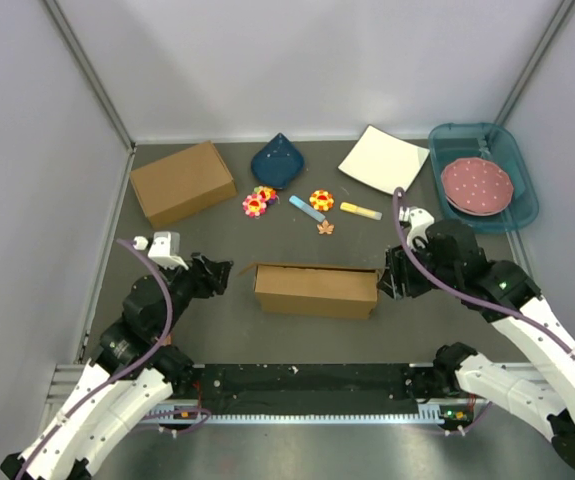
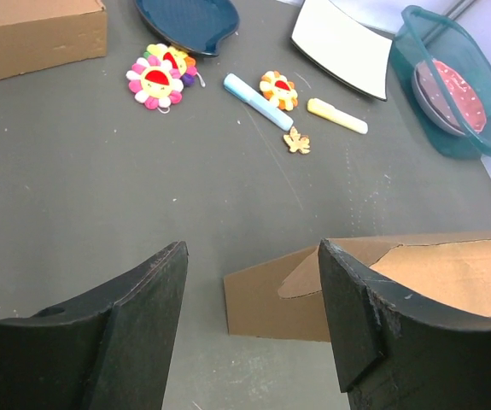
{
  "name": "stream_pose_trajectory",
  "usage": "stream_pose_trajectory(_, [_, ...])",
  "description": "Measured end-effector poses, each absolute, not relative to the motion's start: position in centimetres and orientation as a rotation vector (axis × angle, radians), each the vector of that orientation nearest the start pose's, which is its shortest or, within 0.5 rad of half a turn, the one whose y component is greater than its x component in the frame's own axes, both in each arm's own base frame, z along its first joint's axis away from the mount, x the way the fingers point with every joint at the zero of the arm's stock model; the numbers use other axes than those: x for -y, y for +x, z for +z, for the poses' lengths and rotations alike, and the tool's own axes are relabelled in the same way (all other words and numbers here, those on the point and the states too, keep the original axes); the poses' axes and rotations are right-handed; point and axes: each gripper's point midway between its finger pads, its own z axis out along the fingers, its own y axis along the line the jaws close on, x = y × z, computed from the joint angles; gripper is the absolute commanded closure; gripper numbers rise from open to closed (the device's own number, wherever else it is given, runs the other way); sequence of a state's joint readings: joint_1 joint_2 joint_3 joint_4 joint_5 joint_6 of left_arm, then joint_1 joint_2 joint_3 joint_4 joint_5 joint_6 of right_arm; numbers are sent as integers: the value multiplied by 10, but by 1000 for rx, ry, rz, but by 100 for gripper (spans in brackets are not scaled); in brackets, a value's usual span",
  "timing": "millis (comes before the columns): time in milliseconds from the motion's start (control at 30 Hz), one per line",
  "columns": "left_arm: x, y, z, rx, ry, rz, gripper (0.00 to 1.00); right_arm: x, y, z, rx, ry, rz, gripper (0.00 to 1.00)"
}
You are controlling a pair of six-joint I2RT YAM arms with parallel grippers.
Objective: Fold the paper box
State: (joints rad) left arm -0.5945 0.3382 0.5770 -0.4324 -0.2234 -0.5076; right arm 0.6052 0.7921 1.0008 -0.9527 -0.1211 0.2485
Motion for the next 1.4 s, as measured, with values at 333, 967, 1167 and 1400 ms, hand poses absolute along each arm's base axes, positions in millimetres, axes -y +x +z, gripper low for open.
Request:
stream_pose_trajectory(333, [127, 204, 232, -1778, -43, -658, 33, -151, 166, 206, -2343, -423, 558, 71])
stream_pose_trajectory(967, [141, 200, 216, -1803, 0, -729, 34, -159, 174, 210, -2335, -354, 596, 70])
stream_pose_trajectory(1167, [141, 201, 217, -1798, -3, -733, 34, -157, 171, 212, -2331, -342, 602, 68])
stream_pose_trajectory(1400, [132, 203, 220, -1778, -46, -699, 37, -154, 168, 211, -2336, -340, 595, 69])
